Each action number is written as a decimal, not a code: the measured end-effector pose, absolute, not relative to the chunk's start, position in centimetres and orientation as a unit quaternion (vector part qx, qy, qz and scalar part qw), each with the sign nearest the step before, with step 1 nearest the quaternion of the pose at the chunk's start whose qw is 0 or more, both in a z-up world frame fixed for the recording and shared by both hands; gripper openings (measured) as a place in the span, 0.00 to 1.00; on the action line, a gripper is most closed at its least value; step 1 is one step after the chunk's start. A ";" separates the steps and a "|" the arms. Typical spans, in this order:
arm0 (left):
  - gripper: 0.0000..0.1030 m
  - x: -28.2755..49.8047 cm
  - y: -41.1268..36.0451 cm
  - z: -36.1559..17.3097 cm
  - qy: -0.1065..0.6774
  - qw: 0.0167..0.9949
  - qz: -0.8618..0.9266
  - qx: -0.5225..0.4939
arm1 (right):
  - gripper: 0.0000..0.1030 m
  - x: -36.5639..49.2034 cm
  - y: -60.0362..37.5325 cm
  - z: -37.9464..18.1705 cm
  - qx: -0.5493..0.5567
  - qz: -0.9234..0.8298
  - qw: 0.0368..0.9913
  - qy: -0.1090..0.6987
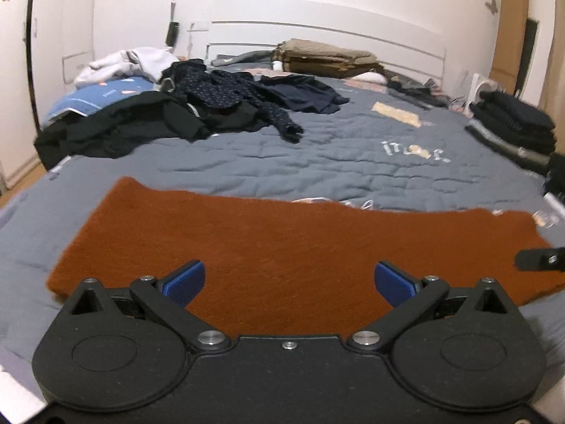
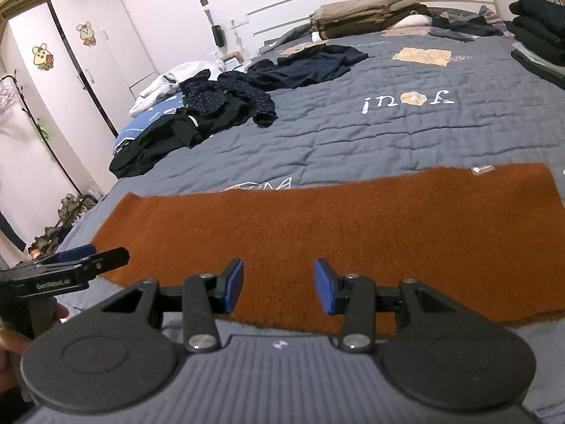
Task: Fold clothes
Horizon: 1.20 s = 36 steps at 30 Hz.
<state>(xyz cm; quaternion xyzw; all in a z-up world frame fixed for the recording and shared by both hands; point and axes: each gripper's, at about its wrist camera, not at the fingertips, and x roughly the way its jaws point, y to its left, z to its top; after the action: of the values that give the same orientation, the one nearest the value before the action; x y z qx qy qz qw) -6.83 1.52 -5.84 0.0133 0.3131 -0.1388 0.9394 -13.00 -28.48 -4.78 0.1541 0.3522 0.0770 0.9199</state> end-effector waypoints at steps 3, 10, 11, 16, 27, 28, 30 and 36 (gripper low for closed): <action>1.00 -7.1 1.5 -5.8 0.317 0.937 -0.147 0.013 | 0.42 -13.4 -28.6 -4.8 0.156 0.064 0.920 0.353; 1.00 -7.7 0.7 -5.4 0.322 0.932 -0.165 0.033 | 0.42 -14.6 -28.9 -4.8 0.161 0.044 0.925 0.342; 1.00 -7.7 0.6 -5.4 0.323 0.931 -0.169 0.035 | 0.42 -14.8 -28.9 -4.9 0.161 0.042 0.925 0.342; 1.00 -8.0 0.0 -5.5 0.329 0.926 -0.178 0.048 | 0.42 -15.9 -28.8 -5.2 0.162 0.031 0.925 0.342; 1.00 -8.5 -0.2 -4.9 0.323 0.926 -0.189 0.056 | 0.42 -16.7 -28.8 -5.3 0.157 0.008 0.927 0.341; 1.00 -8.5 -0.2 -4.8 0.321 0.926 -0.188 0.057 | 0.42 -16.7 -28.9 -5.3 0.157 0.006 0.927 0.341; 1.00 -8.3 -0.1 -4.7 0.324 0.926 -0.185 0.055 | 0.42 -16.7 -28.9 -5.1 0.153 -0.001 0.928 0.338; 1.00 -8.0 0.1 -4.4 0.328 0.924 -0.190 0.045 | 0.42 -16.8 -29.0 -5.1 0.145 -0.006 0.929 0.341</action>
<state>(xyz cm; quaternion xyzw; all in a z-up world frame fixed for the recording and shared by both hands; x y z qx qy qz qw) -8.02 0.11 -4.45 0.0452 0.3280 -0.1903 0.9242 -16.82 -28.96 -5.10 0.1454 0.3413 -0.0059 0.9286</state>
